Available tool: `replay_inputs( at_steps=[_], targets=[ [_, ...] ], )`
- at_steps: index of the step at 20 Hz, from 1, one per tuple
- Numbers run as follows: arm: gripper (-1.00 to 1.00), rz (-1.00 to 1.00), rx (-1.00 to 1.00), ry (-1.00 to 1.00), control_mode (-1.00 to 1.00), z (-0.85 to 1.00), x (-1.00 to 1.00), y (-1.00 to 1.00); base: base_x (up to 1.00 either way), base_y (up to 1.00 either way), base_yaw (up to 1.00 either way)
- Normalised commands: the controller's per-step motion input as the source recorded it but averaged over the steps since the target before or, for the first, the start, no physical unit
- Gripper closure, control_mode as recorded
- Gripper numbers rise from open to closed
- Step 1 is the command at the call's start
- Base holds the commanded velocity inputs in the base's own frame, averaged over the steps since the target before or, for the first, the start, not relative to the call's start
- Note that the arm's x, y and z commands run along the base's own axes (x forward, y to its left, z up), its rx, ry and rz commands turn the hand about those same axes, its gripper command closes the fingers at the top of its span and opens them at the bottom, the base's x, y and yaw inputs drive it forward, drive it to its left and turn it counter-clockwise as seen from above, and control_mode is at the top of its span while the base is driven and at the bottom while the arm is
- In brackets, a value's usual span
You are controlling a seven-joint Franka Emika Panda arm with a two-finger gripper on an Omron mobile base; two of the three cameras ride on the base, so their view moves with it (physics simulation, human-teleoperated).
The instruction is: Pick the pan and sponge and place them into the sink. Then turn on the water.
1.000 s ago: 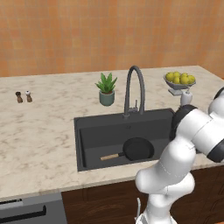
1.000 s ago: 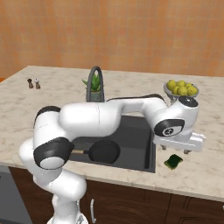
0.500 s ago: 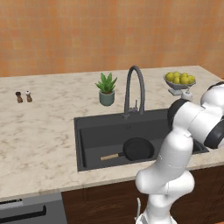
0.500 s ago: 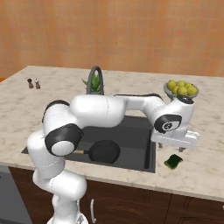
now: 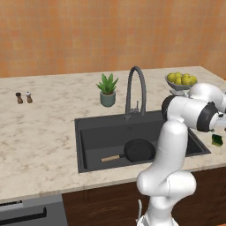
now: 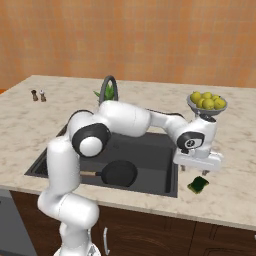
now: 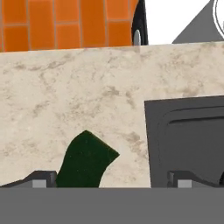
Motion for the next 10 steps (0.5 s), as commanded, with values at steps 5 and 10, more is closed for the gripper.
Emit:
replay_inputs(
  at_steps=[5, 10],
  targets=[
    [-1.0, -0.08, 0.01, 0.1, -1.0, -0.41, 0.42, -0.29, 0.0, 0.0, 0.0],
    [-1.0, -0.1, 0.0, 0.08, -1.0, -0.45, 0.27, -0.28, 0.0, 0.0, 0.0]
  ],
)
